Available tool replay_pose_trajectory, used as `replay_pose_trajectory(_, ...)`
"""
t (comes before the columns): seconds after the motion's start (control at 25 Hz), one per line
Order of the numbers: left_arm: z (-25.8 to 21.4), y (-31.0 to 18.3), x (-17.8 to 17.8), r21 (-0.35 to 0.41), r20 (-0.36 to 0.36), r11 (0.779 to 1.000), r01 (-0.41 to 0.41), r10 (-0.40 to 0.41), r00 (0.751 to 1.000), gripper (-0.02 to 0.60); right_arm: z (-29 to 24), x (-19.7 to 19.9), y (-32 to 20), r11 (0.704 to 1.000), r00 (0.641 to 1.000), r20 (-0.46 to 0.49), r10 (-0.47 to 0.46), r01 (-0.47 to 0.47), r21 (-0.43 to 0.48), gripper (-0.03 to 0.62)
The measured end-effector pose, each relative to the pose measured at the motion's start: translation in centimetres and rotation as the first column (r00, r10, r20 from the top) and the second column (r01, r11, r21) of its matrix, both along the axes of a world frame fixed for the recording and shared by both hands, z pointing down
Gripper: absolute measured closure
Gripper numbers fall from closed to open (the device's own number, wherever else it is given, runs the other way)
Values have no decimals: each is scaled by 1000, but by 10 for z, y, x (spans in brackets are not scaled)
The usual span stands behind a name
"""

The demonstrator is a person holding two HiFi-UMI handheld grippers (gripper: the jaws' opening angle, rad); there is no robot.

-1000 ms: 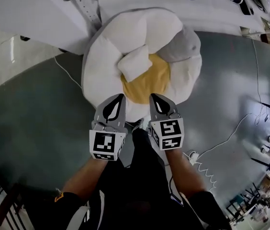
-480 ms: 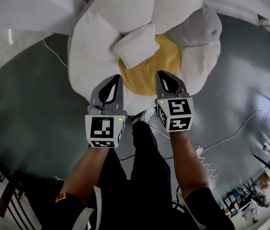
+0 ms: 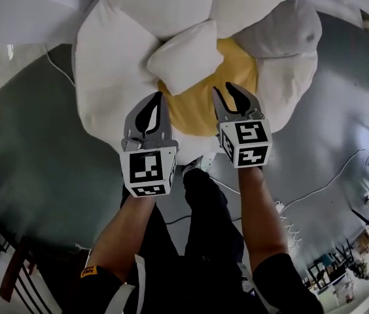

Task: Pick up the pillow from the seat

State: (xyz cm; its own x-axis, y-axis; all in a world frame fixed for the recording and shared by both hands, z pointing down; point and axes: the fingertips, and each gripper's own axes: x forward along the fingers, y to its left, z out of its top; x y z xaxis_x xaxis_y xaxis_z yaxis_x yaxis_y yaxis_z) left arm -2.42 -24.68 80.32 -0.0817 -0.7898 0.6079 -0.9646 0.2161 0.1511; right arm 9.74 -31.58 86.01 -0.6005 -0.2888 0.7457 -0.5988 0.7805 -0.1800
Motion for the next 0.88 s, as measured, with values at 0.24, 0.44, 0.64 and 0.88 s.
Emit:
replay_pose_trajectory(0.24, 44, -7, -2, -24, 30, 1000, 8, -7, 1000, 578, 52, 3, -11, 1000, 1000, -9, -6, 6, -7, 432)
replay_pose_trajectory(0.44, 79, -10, -3, -44, 37, 999, -2, 4, 999, 578, 91, -2, -18, 1000, 1000, -6, -16, 16, -13, 407)
replay_pose_trajectory(0.64, 98, -14, -5, -48, 44, 999, -10, 12, 999, 578, 116, -12, -27, 999, 1000, -2, -30, 30, -16, 378)
replay_pose_trajectory(0.88, 114, -18, -3, -44, 52, 999, -23, 26, 998, 578, 142, -16, -30, 998, 999, 3, -50, 50, -39, 345)
